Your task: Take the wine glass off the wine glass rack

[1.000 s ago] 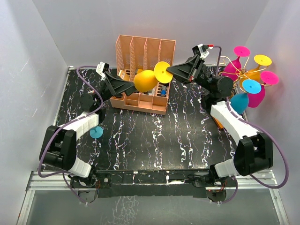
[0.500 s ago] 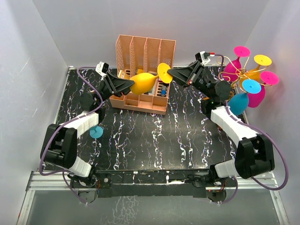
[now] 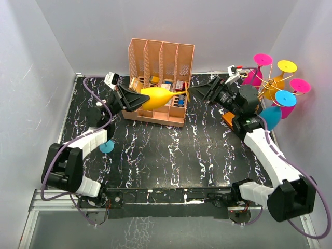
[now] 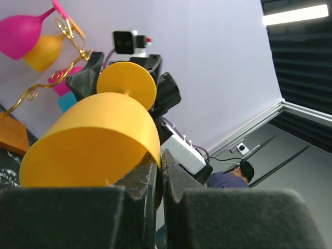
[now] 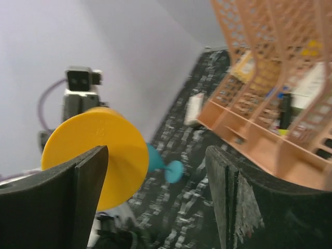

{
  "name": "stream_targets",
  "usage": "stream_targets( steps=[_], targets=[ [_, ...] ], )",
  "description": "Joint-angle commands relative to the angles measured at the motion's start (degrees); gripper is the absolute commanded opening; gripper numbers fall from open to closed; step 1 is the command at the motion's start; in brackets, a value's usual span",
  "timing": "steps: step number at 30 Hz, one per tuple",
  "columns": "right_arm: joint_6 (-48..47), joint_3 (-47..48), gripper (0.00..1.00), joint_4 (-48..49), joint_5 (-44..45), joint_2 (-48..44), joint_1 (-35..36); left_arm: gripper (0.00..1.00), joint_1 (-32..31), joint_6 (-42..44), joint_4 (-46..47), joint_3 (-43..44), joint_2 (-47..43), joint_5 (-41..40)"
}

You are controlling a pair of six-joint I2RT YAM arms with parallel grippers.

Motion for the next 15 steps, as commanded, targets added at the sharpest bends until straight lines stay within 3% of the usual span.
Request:
stream_targets(
  steps=[1,4,7,10,15],
  targets=[
    [-25.75,2.79,0.86,-18.38,11.29,-6.48,0.38,0.0,-0.78,6.72,-6.28,-3.55,-7.36,2.22],
    [-32.32,4.22,0.87,-22.11,16.32,-8.54,0.45,0.0,-0.79,15.71,-22.5,-4.97,-14.47,3.87],
    [-34.25,3.47,0.88,-21.36,18.8,-10.49,0.44,0.0,-1.33,36.09,-61.14,-1.06,-22.79,1.0],
    [-33.71,1.07,0.88,-17.66,16.1,-11.97,0.47,0.0,-3.06,55.42,-91.9,5.27,-28.32,-11.25],
    [-32.58,1.28,0.88,-15.71,10.47,-11.37,0.54,0.0,-3.23,63.32,-110.92,9.41,-28.25,-20.29]
  ],
)
